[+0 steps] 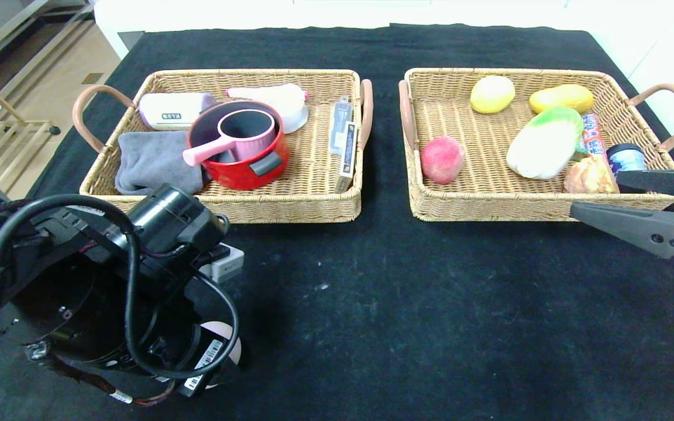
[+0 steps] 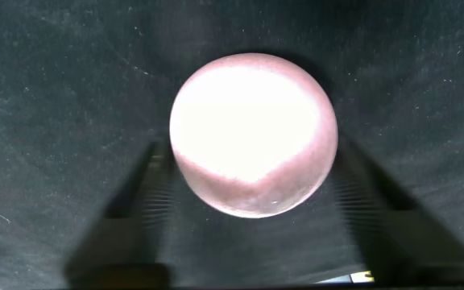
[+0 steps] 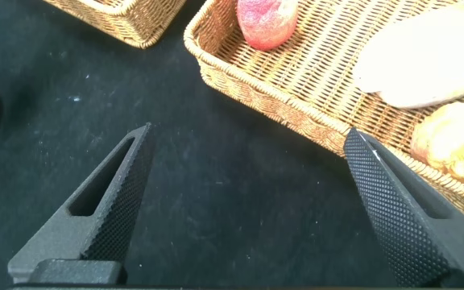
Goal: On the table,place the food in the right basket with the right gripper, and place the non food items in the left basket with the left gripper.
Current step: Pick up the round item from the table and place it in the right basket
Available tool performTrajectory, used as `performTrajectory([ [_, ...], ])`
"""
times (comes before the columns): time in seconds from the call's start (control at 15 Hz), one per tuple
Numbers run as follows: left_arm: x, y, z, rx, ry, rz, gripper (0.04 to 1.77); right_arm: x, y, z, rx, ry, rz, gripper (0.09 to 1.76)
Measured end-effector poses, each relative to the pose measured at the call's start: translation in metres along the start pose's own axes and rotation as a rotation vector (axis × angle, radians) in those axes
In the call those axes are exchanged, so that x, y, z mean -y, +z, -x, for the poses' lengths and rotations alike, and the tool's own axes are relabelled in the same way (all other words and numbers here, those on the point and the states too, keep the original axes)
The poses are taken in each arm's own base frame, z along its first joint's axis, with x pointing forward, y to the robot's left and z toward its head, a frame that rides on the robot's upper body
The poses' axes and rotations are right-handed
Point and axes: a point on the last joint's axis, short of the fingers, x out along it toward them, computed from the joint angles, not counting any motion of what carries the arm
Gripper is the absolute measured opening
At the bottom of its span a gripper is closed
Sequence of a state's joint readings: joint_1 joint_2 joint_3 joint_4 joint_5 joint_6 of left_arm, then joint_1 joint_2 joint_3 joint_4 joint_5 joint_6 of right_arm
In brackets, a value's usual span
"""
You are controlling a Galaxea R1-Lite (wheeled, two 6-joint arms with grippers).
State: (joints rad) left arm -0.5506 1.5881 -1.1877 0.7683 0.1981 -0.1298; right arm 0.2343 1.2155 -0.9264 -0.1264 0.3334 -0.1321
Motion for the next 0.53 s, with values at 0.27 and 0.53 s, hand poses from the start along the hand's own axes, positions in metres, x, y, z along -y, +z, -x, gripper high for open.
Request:
performTrajectory([
  [0.27,-0.0002,-0.001,0.0003,0.0,0.0,-0.001,0.74,0.0,0.0001,0.0,0.0,0.0,0.0,1.71],
  [0.53,-0.0006,-0.0018,0.0018,0.004,0.0,0.0,0.15,0.0,0.0,0.0,0.0,0.0,0.0,1.71],
])
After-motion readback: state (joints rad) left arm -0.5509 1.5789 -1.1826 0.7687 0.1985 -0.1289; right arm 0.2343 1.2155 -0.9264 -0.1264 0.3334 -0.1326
